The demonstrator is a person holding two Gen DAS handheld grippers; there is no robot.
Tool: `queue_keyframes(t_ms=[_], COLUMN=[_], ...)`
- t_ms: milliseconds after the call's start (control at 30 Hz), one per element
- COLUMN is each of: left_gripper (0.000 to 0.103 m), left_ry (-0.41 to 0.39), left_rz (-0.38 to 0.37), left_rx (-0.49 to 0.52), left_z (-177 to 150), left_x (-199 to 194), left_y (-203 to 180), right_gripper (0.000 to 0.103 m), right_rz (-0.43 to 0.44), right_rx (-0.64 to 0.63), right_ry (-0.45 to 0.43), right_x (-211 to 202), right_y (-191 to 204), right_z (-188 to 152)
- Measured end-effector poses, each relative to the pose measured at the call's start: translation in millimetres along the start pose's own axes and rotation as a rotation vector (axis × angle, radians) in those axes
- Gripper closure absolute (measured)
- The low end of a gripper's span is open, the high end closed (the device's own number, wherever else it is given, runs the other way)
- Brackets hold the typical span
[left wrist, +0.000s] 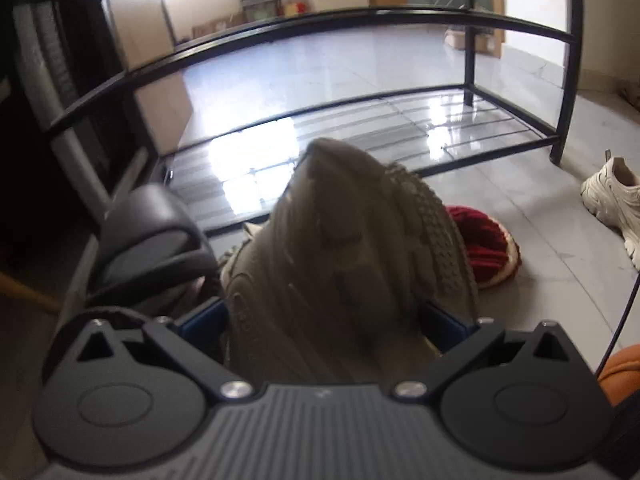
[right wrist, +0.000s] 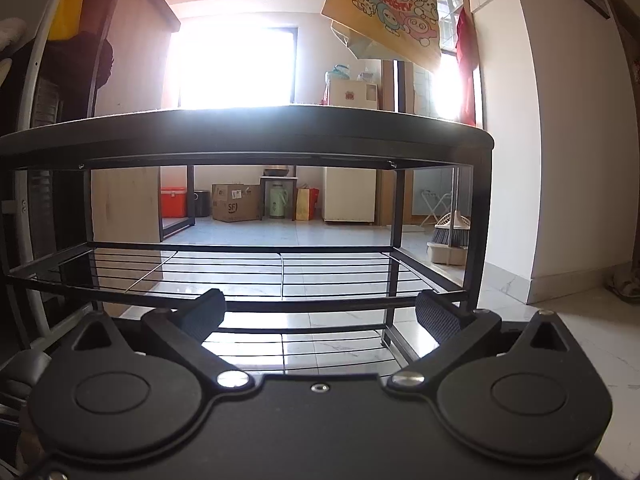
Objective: Organize scattered shoes
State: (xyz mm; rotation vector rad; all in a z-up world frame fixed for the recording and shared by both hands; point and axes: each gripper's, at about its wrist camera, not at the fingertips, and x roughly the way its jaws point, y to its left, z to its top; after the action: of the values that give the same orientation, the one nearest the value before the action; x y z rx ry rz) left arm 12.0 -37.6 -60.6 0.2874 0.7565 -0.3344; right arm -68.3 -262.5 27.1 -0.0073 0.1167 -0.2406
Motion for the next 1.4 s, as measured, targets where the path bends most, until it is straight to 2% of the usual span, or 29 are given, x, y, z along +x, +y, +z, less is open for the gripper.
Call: queue_keyframes(t_ms=[133, 267, 367, 533, 633, 700, 767, 833, 1000, 1167, 1300, 1400], left_gripper=[0.005, 0.014, 0.014, 0.015, 0.015, 0.015, 0.015, 0.015, 0.015, 0.015, 0.015, 0.015], left_ry=[0.045, 0.018, 0.006, -0.027, -0.066, -0.098, -0.102, -0.100, -0.085, -0.124, -0.171, -0.168], left_rz=[-0.084, -0.125, -0.171, -0.186, -0.234, -0.236, -0.222, -0.210, -0.184, -0.138, -0.151, -0.210], left_rx=[-0.005, -0.046, -0.076, -0.014, 0.054, 0.110, 0.121, 0.092, -0.066, -0.122, -0.127, -0.144], left_z=[4, 5, 4, 3, 1, -1, 0, 5, 29, 57, 85, 107], left_x=[6, -4, -10, -18, -23, -25, -26, -28, -36, -47, -51, -45], left_y=[3, 11, 15, 2, -12, -24, -29, -29, -27, -53, -86, -118], right_gripper=[0.000, 0.000, 0.000, 0.000, 0.000, 0.000, 0.000, 0.000, 0.000, 0.000, 0.000, 0.000], right_rz=[-0.004, -0.008, -0.010, -0.014, -0.016, -0.019, -0.024, -0.035, -0.071, -0.128, -0.201, -0.261], right_rx=[0.003, 0.009, 0.020, 0.041, 0.059, 0.068, 0.079, 0.094, 0.159, 0.253, 0.267, 0.255], right_ry=[0.004, 0.003, 0.001, 0.005, 0.013, 0.015, 0.014, 0.005, -0.011, -0.051, -0.113, -0.120], right_x=[0, -2, -2, -2, -1, -1, -1, -3, -6, -21, -45, -68], right_y=[0, 0, -2, -6, -8, -10, -11, -14, -28, -58, -90, -128], right_z=[-1, -2, -1, -1, -1, -1, -1, -1, 2, 12, 20, 28])
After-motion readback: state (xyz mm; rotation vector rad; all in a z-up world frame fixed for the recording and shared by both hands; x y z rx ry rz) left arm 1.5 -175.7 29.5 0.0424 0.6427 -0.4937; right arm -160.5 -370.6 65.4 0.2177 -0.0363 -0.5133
